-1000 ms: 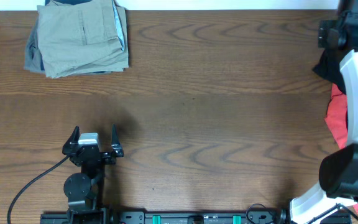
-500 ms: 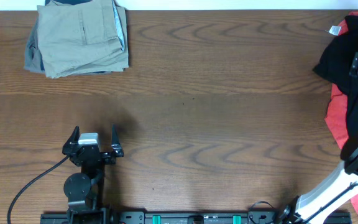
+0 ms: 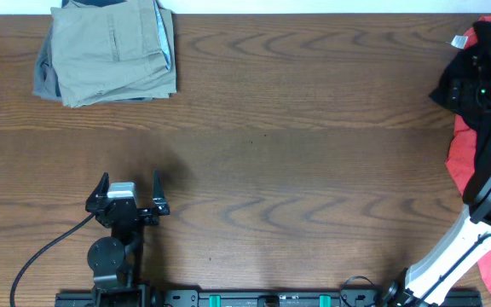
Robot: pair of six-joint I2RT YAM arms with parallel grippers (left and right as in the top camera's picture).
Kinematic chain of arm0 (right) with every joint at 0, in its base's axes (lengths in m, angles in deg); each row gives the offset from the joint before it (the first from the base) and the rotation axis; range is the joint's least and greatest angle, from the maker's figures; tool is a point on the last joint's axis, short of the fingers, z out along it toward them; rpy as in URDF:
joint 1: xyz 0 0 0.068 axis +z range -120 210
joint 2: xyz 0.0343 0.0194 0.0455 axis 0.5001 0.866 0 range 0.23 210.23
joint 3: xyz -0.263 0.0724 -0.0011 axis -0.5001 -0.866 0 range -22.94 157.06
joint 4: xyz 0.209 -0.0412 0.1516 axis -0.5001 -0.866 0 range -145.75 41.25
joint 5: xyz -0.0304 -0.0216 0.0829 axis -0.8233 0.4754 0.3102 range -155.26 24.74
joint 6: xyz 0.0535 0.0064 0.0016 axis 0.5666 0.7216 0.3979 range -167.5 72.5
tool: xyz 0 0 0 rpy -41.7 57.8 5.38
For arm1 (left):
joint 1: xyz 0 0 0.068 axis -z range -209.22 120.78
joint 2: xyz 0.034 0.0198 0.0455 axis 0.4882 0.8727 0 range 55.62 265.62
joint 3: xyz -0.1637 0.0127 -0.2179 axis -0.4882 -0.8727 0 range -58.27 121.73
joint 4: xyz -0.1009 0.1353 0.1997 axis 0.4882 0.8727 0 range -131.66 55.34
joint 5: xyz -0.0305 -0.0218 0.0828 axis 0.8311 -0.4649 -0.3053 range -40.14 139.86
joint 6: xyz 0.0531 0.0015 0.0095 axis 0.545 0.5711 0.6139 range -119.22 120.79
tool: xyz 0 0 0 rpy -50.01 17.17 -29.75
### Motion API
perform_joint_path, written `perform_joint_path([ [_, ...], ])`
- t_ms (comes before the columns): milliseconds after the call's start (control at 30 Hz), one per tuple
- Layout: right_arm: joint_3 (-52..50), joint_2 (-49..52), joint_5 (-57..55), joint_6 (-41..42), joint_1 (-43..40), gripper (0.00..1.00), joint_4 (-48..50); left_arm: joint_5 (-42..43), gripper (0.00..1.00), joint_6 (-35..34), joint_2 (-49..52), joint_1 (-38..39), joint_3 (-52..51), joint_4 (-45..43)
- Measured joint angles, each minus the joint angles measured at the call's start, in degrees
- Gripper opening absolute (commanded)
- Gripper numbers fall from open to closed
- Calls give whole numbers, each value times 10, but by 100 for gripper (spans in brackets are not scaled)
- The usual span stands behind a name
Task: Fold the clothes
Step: 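Grasp the black shirt with the right gripper and lift it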
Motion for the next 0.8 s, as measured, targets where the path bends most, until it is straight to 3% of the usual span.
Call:
perform_joint_path([
  [467,0,68,-80,-63,38,85,42,0,98,0,0,0,0,0],
  [533,1,68,-89,-69,38,75,54,0,98,0,0,0,0,0],
  [633,1,70,-94,-76,38,51,61,0,98,0,0,0,0,0],
  [700,1,71,-98,-77,38,43,63,0,98,0,0,0,0,0],
  [800,1,71,-104,-79,38,20,62,0,98,0,0,0,0,0],
])
